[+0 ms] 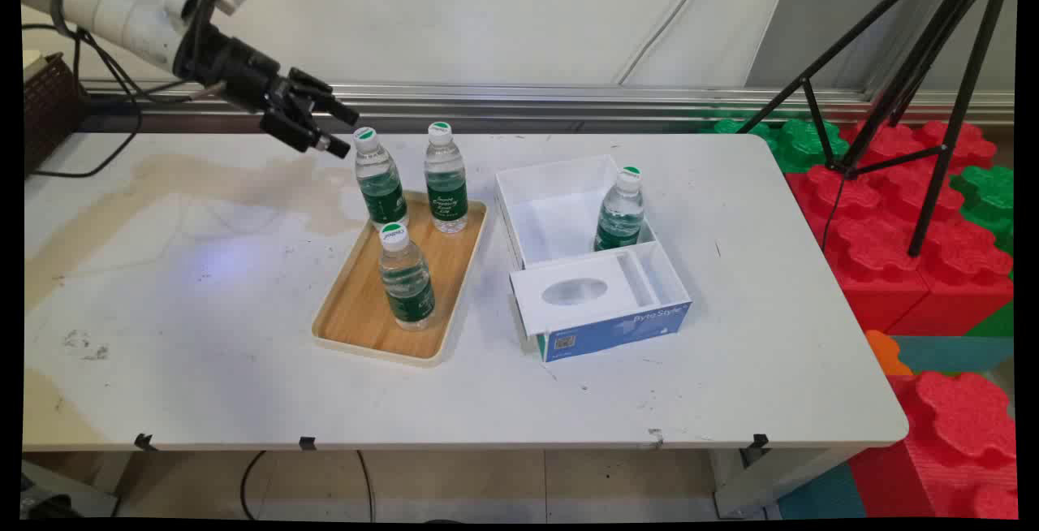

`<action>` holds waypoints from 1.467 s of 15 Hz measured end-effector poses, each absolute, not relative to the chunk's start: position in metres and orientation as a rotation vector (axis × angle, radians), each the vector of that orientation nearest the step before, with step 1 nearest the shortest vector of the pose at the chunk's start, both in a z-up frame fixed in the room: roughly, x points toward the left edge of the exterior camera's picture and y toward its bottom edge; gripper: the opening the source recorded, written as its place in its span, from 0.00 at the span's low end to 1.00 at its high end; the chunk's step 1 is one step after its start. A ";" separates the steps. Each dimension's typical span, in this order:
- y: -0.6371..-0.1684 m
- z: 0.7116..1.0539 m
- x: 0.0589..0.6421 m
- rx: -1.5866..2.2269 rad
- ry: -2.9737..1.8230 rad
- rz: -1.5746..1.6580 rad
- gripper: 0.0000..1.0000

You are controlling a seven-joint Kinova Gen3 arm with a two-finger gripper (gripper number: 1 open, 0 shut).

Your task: Pick up the green bottle from the white box

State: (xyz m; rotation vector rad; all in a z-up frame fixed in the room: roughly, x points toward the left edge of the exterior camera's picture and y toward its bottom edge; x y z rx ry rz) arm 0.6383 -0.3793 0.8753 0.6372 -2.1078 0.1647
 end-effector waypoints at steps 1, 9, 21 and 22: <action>-0.379 0.883 0.637 0.635 -2.102 0.166 1.00; -0.380 0.931 0.604 0.612 -2.028 0.142 1.00; -0.392 0.936 0.528 0.560 -1.949 0.099 1.00; -0.393 0.933 0.521 0.556 -1.946 0.096 1.00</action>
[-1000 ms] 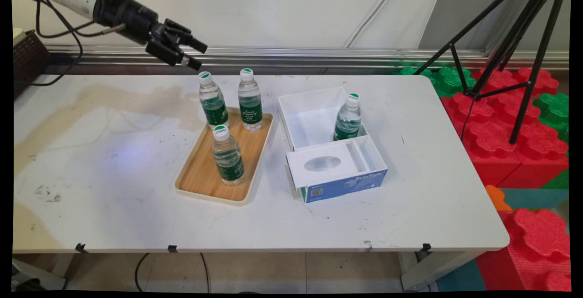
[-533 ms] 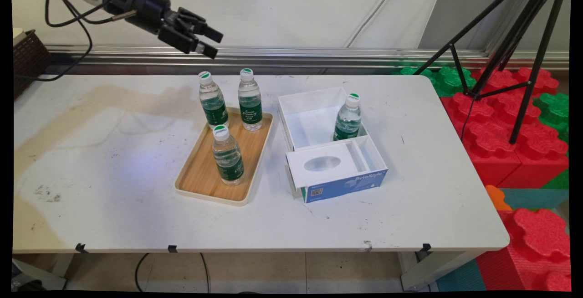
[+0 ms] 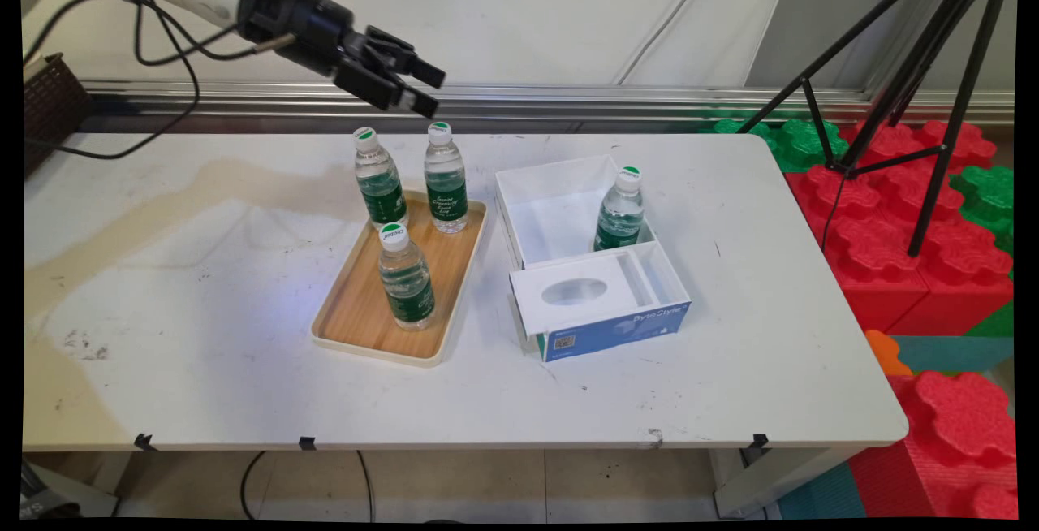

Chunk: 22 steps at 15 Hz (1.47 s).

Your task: Pick up the green bottle from the white box

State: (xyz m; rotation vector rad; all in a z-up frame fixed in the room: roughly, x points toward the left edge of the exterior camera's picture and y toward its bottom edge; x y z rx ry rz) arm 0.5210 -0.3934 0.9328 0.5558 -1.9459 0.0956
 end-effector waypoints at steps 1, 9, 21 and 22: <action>-0.395 0.930 0.517 0.553 -1.944 0.094 1.00; -0.409 0.897 0.468 0.528 -1.936 0.067 1.00; -0.427 0.842 0.395 0.498 -1.943 0.009 1.00; -0.430 0.838 0.390 0.497 -1.943 0.008 1.00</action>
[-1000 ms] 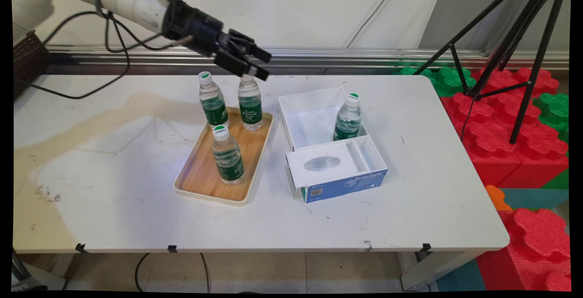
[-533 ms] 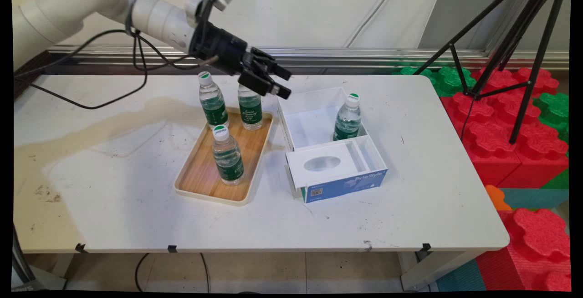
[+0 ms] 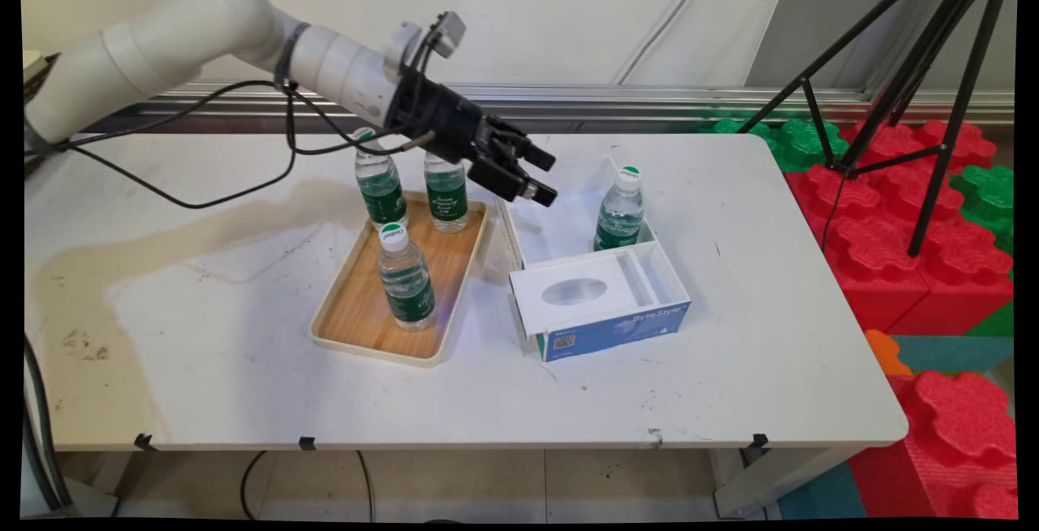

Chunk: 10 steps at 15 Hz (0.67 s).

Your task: Pick up the green bottle from the white box

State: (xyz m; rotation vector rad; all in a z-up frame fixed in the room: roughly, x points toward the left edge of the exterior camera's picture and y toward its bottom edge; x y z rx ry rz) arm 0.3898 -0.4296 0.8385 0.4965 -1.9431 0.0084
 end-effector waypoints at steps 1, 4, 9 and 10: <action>-0.433 0.835 0.385 0.495 -1.943 0.008 1.00; -0.445 0.826 0.370 0.496 -1.942 0.008 1.00; -0.463 0.813 0.352 0.503 -1.942 0.008 1.00; -0.466 0.811 0.350 0.504 -1.943 0.007 1.00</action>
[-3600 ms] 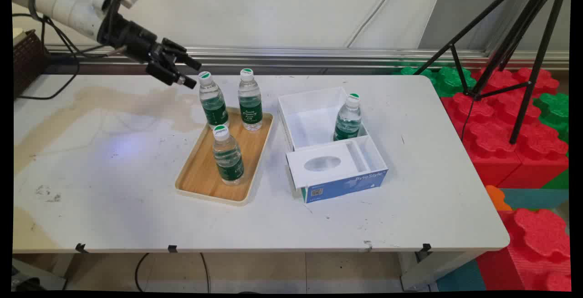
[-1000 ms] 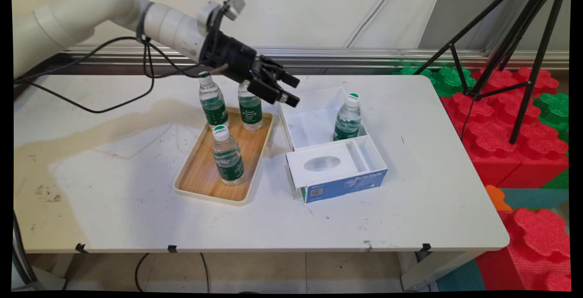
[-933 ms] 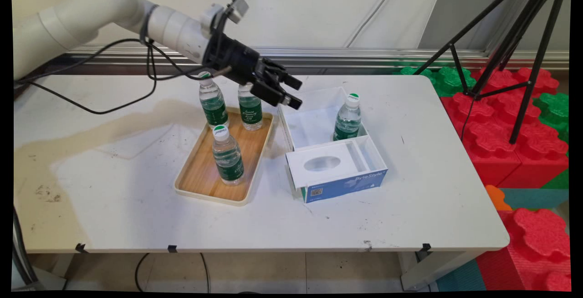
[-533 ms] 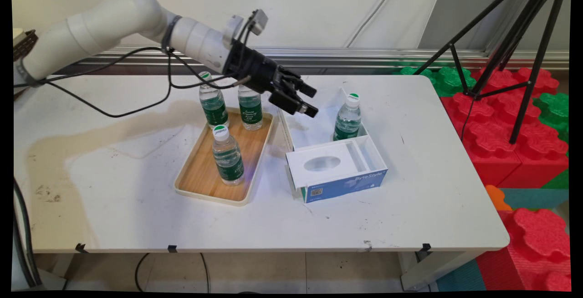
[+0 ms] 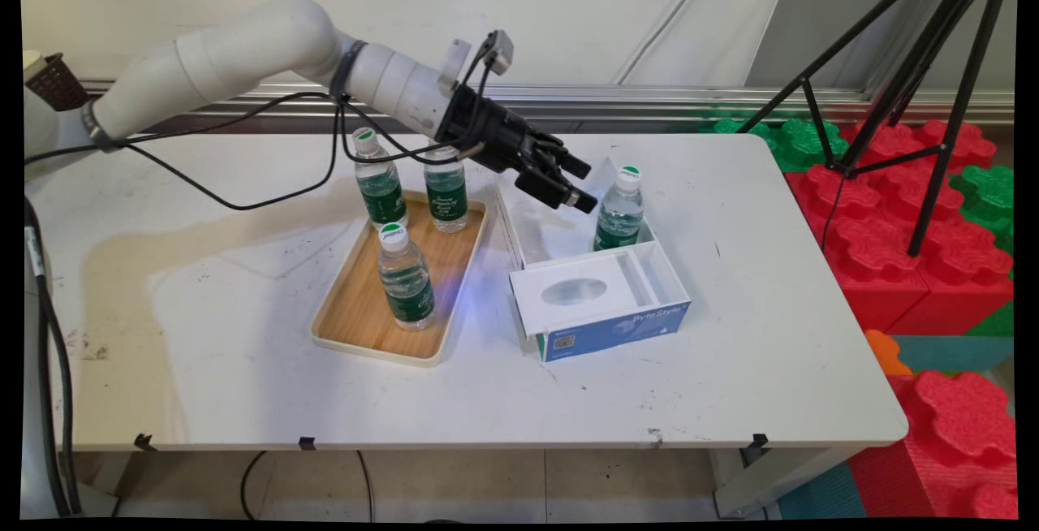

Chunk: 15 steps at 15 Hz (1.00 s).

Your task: Pick up the green bottle from the white box

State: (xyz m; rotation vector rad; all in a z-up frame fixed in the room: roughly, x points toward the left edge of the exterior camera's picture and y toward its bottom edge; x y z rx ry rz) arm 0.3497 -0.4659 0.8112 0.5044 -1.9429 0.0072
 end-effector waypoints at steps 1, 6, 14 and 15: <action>-0.468 0.809 0.348 0.505 -1.944 0.007 1.00; -0.478 0.798 0.337 0.503 -1.948 0.005 1.00; -0.488 0.787 0.323 0.492 -1.950 0.000 1.00; -0.488 0.786 0.322 0.491 -1.951 0.000 1.00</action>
